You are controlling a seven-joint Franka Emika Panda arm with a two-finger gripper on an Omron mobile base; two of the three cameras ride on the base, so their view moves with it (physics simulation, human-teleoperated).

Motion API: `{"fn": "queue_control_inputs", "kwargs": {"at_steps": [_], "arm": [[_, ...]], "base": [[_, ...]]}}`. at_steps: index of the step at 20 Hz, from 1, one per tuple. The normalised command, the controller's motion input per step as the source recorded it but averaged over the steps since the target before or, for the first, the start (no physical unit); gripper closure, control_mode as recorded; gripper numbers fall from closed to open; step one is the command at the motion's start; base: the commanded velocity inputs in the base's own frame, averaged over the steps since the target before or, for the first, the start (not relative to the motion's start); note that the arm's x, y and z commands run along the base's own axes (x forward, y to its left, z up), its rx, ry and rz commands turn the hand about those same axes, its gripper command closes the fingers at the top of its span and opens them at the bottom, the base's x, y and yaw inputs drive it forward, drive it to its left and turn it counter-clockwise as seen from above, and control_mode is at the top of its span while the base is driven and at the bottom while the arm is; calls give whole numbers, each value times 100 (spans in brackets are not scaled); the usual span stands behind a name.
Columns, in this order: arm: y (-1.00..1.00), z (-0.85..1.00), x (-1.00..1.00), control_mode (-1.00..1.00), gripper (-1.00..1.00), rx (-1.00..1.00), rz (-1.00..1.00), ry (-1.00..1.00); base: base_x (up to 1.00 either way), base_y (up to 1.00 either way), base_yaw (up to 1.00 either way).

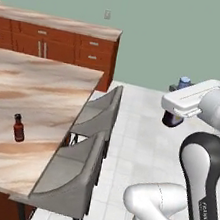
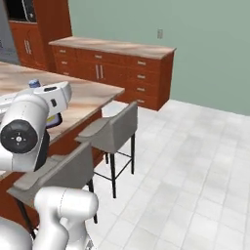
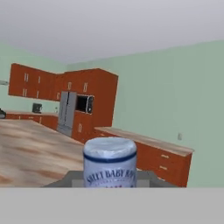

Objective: The dining table condiment station is running low on condiment bottle. Refill the condiment station by opening the cabinet and taking the condiment bottle from the cabinet and placing it on the dining table.

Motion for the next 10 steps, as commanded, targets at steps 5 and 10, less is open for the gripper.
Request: {"fn": "queue_control_inputs", "kwargs": {"at_steps": [5, 10], "arm": [[0, 0, 0, 100, 100, 0, 0, 0], [0, 0, 0, 100, 100, 0, 0, 0]], "base": [[40, -52, 60], [35, -67, 62]]}}
